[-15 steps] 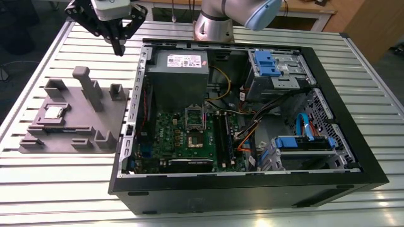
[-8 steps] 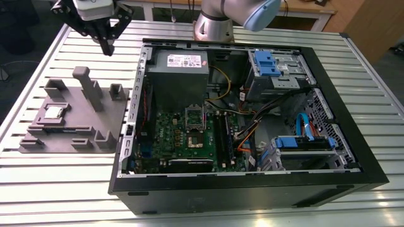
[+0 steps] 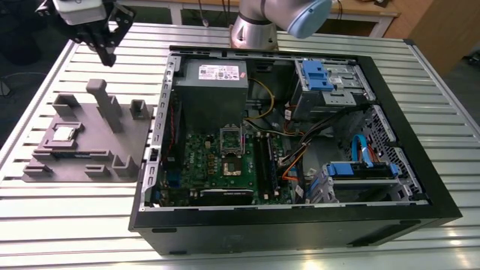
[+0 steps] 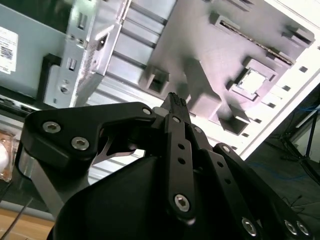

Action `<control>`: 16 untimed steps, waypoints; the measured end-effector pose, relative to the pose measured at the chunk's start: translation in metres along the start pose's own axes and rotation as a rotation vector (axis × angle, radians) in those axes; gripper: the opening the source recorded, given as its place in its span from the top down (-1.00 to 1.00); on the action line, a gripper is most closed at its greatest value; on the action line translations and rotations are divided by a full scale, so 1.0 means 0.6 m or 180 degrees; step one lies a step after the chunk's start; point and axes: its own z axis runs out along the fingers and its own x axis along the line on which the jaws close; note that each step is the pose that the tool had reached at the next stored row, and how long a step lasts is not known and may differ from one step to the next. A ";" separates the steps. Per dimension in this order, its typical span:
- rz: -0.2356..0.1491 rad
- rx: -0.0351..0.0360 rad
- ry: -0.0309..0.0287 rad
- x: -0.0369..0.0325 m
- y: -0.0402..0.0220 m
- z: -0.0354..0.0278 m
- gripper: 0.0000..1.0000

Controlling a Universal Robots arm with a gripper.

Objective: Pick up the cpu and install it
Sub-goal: 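Reach for the cpu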

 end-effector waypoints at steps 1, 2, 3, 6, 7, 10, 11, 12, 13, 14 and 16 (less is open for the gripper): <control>0.0000 0.0000 0.0000 0.007 0.000 0.002 0.80; 0.0000 0.0000 0.0001 0.014 0.000 0.003 0.80; 0.0001 0.0000 0.0002 0.022 -0.001 0.005 0.80; -0.0005 0.0000 0.0005 0.041 -0.002 0.008 0.80; -0.0007 0.0000 0.0005 0.048 -0.003 0.009 0.80; -0.0007 0.0000 0.0005 0.071 -0.005 0.012 0.80; -0.0008 0.0000 0.0006 0.078 -0.005 0.013 0.80; -0.0008 0.0000 0.0006 0.085 -0.006 0.014 0.80; -0.0008 0.0000 0.0007 0.093 -0.007 0.015 0.80; -0.0007 0.0000 0.0007 0.100 -0.007 0.015 0.80; -0.0007 0.0000 0.0008 0.116 -0.009 0.017 0.80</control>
